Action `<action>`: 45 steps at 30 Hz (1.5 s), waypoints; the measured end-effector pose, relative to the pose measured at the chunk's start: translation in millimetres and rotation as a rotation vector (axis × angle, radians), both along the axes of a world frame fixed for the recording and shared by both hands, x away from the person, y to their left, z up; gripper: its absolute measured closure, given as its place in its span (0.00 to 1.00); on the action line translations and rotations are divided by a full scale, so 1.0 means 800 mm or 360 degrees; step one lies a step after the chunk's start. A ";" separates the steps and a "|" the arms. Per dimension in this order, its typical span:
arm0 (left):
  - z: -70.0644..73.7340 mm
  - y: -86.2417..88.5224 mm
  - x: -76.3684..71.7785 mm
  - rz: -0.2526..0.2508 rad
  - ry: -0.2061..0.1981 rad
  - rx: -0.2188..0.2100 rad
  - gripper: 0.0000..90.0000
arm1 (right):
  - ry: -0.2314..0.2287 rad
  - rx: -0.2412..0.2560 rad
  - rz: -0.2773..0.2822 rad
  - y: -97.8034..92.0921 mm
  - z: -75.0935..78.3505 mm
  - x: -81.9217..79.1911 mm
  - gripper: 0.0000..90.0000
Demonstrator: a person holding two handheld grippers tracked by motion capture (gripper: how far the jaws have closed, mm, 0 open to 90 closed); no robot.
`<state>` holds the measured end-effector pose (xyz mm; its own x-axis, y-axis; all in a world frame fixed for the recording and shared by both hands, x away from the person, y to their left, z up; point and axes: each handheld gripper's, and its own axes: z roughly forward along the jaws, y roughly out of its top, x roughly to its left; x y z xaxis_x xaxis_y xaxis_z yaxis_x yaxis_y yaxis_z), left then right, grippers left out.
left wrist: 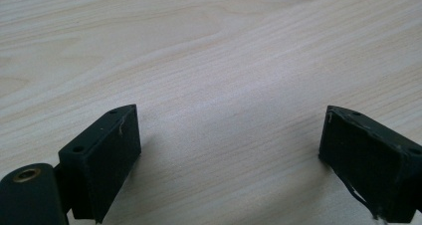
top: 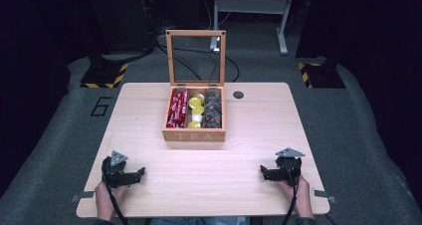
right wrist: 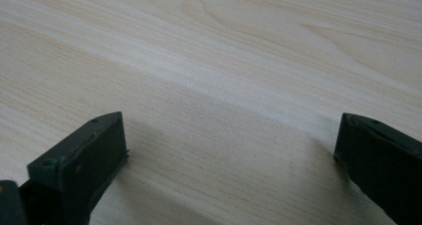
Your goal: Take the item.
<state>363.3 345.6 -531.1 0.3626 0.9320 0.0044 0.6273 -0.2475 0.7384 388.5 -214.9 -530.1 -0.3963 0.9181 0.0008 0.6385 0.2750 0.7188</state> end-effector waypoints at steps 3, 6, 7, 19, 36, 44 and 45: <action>0.000 0.000 0.000 0.0004 0.0000 0.0000 0.10 | 0.0002 0.0002 -0.0001 0.000 0.000 0.000 0.00; 0.000 -0.001 0.000 0.0012 -0.0002 0.0002 0.10 | 0.0004 0.0004 -0.0001 0.000 0.000 -0.001 0.00; 0.000 -0.001 0.000 0.0012 -0.0002 0.0002 0.10 | 0.0004 0.0004 -0.0001 0.000 0.000 -0.001 0.00; 0.000 0.000 0.001 0.0009 0.0001 0.0000 0.10 | -0.0001 -0.0002 0.0007 0.000 0.000 0.000 0.00; 0.002 -0.005 0.003 0.0065 0.0028 -0.0037 0.07 | 0.0002 0.0001 0.0001 0.000 0.000 0.000 0.00; 0.012 -0.006 0.008 0.0034 0.0015 -0.0101 0.07 | 0.0002 0.0001 0.0001 0.000 0.000 0.000 0.00; 0.014 -0.006 0.009 0.0029 0.0018 -0.0108 0.07 | 0.0002 0.0001 0.0001 0.000 0.000 0.000 0.00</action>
<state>370.3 340.9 -519.5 0.3453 0.9364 -0.0629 0.6395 -0.1857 0.7460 388.1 -214.7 -530.1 -0.3968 0.9179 0.0020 0.6395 0.2749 0.7180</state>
